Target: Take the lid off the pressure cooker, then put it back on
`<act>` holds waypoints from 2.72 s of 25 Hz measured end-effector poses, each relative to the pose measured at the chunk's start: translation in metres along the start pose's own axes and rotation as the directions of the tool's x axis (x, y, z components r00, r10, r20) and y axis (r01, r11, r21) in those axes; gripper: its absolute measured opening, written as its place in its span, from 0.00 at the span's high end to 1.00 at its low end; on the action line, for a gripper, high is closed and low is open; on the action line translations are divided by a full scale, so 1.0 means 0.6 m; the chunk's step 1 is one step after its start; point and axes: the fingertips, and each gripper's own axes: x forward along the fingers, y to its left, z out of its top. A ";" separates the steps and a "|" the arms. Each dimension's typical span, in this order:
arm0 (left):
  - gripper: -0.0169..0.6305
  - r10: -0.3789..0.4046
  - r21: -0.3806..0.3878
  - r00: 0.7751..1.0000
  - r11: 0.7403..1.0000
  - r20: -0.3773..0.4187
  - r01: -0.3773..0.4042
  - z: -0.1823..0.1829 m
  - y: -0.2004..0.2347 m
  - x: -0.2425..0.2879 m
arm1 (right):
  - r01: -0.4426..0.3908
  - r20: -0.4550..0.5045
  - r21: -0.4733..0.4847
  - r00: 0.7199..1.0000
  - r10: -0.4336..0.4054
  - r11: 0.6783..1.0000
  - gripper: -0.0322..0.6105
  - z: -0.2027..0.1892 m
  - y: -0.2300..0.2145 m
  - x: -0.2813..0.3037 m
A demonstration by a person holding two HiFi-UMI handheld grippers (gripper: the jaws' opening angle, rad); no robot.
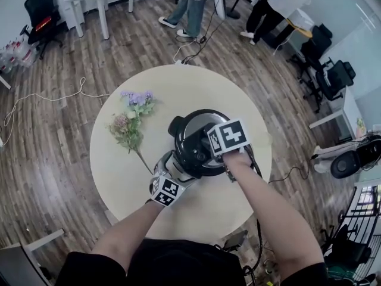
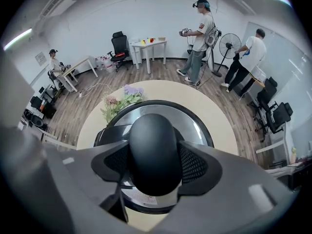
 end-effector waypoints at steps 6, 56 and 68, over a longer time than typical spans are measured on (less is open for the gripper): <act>0.06 0.001 0.002 1.000 1.000 0.003 -0.001 0.001 0.000 0.001 | -0.009 -0.029 0.009 1.000 0.009 1.000 0.49 -0.002 0.000 0.002; 0.06 -0.002 -0.005 1.000 1.000 -0.001 0.002 0.001 0.002 0.001 | 0.107 -0.081 0.343 0.993 -0.084 0.933 0.50 -0.276 -0.315 -0.213; 0.06 0.003 0.004 1.000 1.000 -0.004 -0.003 0.014 0.006 -0.005 | 0.158 -0.225 0.483 0.973 -0.053 0.861 0.50 -0.535 -0.309 0.009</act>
